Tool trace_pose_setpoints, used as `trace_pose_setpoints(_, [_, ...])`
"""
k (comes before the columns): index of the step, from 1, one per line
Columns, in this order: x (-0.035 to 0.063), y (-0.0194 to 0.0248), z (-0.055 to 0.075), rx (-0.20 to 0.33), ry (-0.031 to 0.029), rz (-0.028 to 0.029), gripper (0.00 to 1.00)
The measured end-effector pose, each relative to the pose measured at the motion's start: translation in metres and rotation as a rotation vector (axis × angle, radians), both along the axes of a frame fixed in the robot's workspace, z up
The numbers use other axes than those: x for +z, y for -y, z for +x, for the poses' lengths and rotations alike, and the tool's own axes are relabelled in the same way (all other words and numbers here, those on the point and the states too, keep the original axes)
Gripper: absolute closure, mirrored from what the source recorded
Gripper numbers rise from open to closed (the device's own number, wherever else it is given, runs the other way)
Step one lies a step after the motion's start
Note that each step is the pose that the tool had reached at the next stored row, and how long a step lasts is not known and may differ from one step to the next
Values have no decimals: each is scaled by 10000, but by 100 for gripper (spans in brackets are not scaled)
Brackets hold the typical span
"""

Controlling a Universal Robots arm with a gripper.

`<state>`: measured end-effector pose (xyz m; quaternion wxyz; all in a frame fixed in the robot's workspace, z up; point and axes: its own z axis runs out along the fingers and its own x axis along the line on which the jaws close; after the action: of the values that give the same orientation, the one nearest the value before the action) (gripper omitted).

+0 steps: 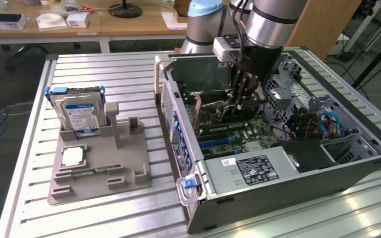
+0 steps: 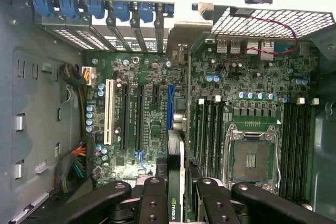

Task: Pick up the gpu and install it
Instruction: 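Insert the gpu into the slot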

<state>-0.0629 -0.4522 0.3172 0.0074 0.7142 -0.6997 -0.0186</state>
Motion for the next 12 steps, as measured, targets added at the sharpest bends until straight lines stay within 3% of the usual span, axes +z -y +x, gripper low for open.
trace_pose_setpoints(12, [-171,0,-2,-1,0,-42,74])
